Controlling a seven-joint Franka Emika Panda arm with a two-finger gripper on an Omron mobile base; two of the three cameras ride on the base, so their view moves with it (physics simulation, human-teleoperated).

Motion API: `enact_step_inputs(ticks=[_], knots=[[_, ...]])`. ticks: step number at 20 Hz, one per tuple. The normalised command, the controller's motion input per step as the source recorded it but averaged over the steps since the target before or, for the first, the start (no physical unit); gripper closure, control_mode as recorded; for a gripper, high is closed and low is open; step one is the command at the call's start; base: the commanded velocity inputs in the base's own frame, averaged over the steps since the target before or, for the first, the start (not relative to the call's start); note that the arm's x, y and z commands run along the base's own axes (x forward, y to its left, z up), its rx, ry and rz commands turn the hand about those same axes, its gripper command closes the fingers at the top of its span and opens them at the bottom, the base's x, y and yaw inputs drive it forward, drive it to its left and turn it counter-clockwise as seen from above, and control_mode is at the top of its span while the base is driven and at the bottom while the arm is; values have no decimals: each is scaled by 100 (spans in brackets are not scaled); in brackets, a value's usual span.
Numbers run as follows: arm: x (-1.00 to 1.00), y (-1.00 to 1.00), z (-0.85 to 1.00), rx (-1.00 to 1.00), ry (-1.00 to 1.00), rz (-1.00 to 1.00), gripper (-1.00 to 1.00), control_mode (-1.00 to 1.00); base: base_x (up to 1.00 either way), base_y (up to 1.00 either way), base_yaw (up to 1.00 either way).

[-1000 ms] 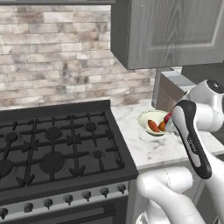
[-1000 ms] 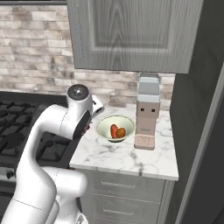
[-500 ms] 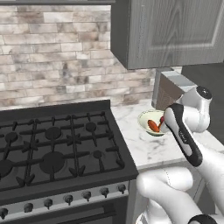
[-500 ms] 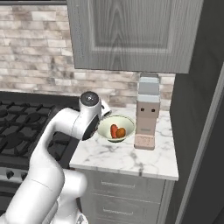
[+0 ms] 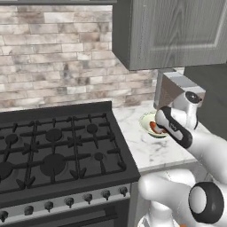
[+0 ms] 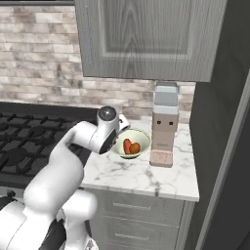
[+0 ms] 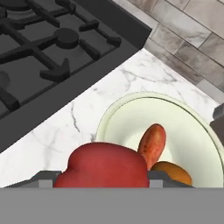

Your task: Take the sweet potato, bell pepper, and mango from the freezer and place them in the bowl on the counter.

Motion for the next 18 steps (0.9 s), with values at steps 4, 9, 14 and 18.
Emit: enact_step_inputs(ticks=[4,9,14,18], knots=[[49,-19,-30,0,0,-4,100,-100,0,0,0],[42,-13,-37,0,1,-4,100,-100,0,0,0],[41,-12,-37,0,2,-3,100,-100,0,0,0],[48,-6,-32,0,2,-2,100,-100,0,0,0]])
